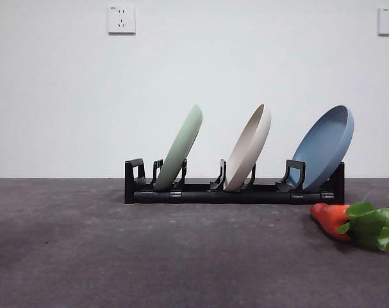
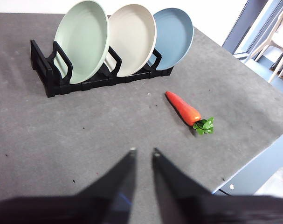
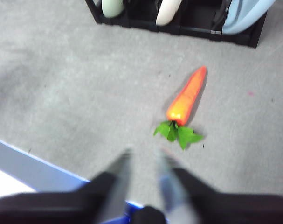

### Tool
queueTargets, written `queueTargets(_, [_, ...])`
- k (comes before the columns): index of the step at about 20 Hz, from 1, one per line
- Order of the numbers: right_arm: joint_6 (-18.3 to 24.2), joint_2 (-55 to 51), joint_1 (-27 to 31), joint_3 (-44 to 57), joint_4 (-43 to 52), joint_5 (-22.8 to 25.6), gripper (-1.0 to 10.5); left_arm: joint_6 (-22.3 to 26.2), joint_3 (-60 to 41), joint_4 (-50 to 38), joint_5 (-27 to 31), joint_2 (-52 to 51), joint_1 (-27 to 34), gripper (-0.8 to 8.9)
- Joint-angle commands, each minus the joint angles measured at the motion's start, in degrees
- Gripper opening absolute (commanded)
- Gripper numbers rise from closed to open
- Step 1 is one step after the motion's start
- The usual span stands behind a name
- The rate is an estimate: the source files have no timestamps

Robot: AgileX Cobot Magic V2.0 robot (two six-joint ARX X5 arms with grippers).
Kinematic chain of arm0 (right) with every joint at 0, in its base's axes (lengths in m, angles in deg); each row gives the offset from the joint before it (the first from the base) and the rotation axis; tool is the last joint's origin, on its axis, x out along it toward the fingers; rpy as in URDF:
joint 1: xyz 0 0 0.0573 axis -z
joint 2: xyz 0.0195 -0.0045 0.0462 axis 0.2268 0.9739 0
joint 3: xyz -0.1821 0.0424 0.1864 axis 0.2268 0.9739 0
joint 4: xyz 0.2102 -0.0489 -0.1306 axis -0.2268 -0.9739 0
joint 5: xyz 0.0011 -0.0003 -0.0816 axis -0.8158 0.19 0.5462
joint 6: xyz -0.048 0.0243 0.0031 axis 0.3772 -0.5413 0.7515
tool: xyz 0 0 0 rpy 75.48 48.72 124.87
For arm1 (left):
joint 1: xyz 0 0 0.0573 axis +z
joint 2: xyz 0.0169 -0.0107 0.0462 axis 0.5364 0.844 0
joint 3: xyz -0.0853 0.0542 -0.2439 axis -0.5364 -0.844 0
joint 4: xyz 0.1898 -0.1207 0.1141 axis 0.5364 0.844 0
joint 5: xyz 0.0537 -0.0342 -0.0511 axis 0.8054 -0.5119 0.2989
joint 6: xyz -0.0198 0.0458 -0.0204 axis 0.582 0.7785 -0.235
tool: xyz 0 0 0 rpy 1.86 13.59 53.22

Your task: Take the green plate from the plate rack,put the plate on the table,take the carrot from the table,put the carrot in the plate

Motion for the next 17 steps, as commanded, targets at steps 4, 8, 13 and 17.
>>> queueTargets(4, [-0.9,-0.07,-0.07,-0.17,0.35,0.26,6.6,-0.15,0.13,-0.5,0.0,-0.02,-0.11,6.89])
queueTargets(8, [-1.03,-0.07,-0.07,-0.17,0.35,0.26,6.6,-0.15,0.13,-1.75,-0.04,0.94,-0.11,6.89])
queueTargets(13, [-1.05,-0.07,-0.07,-0.17,0.35,0.26,6.6,-0.2,2.54,-7.17,-0.94,6.19,-0.57,6.89])
queueTargets(17, [-1.05,-0.07,-0.07,-0.17,0.35,0.26,6.6,-1.27,9.4,-14.16,-1.03,17.18,-3.96,6.88])
